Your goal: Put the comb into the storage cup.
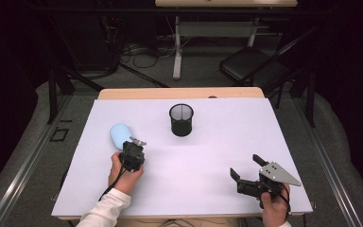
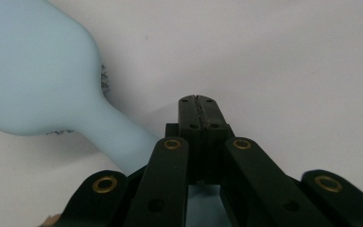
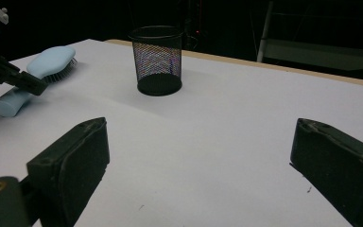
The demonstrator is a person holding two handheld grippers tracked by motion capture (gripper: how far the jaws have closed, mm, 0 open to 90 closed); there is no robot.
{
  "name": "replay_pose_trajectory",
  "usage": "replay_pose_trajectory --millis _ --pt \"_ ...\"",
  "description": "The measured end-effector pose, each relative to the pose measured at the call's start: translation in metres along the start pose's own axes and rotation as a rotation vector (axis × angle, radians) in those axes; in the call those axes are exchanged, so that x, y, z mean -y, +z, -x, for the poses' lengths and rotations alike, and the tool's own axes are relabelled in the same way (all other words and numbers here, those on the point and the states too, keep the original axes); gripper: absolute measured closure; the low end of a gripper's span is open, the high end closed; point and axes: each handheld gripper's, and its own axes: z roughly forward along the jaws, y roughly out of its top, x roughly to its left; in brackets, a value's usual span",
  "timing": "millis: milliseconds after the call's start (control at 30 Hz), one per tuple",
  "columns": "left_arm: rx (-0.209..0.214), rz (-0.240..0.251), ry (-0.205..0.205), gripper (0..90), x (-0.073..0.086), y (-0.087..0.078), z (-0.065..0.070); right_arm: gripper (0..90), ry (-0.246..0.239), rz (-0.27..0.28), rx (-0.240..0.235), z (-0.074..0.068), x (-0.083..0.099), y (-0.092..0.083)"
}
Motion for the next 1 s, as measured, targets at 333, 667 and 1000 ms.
replay_pose_trajectory --millis 333,667,1000 --pt "0.003 -0.004 0.011 90.0 0.008 -0.007 -0.005 5.1 -0.001 0.007 0.003 0.001 0.000 -0.001" --pt "-0.002 -0.010 0.025 90.0 0.018 -0.015 -0.009 5.2 -0.005 0.006 0.002 0.000 0.000 -0.001" --pt "-0.020 -0.022 0.017 90.0 0.032 -0.023 -0.021 5.2 -0.004 0.006 0.003 0.000 0.000 0.000"
